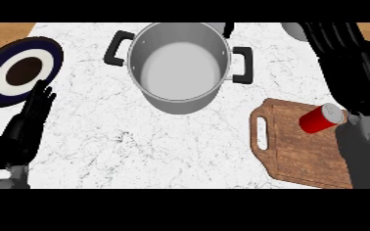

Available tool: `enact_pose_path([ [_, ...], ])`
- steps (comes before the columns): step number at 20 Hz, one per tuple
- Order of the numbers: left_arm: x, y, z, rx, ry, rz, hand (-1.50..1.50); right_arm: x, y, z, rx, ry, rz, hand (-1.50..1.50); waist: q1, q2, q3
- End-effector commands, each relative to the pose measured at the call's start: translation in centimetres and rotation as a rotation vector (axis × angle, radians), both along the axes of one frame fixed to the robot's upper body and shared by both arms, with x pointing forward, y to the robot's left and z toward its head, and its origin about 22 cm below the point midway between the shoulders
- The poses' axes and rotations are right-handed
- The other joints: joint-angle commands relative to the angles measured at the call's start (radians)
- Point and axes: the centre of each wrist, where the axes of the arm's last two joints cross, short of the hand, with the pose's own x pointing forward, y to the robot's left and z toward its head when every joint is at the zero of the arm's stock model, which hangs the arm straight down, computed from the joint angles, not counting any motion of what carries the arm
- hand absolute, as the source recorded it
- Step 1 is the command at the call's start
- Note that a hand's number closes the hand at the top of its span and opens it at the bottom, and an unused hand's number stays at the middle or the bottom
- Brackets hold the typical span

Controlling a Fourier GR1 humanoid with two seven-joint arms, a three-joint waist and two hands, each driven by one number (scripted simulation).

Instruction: Pick the can from the cutting board and place it in the pot

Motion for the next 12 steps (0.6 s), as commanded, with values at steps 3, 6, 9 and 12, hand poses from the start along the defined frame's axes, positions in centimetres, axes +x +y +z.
enact_pose_path([
  [3,0.5,-3.5,-1.9,-0.001,0.119,-0.149,0.0,-1.2,-4.3,-4.5,-0.213,0.234,0.015,1.5,-0.021,0.019,0.019],
  [6,0.7,-6.6,-2.3,-0.002,0.241,-0.264,0.0,-2.5,-6.7,-8.9,-0.416,0.442,0.034,1.5,-0.035,0.031,0.022],
  [9,-0.1,-5.9,-3.4,-0.058,0.287,-0.236,0.0,-2.7,-10.5,-3.9,-0.523,0.021,-0.483,-1.5,-0.09,0.016,0.023],
  [12,0.0,-7.5,-3.4,-0.06,0.309,-0.286,0.0,-4.5,-9.3,-8.0,-0.279,-0.135,-0.537,-1.5,-0.048,0.011,0.024],
])
